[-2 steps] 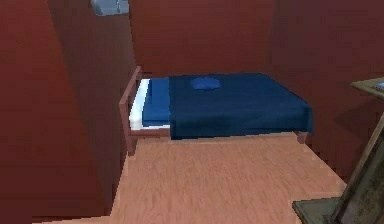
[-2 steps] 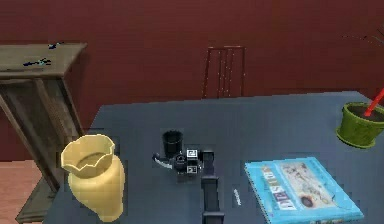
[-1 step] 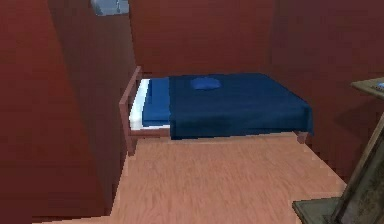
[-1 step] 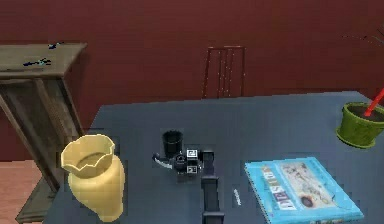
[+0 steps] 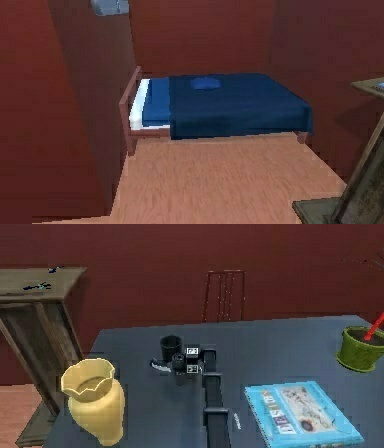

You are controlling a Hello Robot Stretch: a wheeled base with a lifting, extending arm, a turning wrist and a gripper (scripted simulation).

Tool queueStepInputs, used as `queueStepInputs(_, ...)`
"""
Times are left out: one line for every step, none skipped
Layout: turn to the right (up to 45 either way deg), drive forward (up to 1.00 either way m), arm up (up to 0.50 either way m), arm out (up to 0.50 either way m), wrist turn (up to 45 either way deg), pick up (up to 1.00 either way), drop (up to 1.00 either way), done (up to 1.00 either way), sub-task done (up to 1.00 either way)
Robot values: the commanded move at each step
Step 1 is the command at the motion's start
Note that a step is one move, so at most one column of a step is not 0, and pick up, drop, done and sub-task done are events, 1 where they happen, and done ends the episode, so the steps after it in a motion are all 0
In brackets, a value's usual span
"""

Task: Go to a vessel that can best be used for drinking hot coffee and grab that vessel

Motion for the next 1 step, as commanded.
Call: queueStepInputs(0.0, 0.00, 0.00, 0.00, 0.0, 0.00, 0.00, 1.00, 0.00)
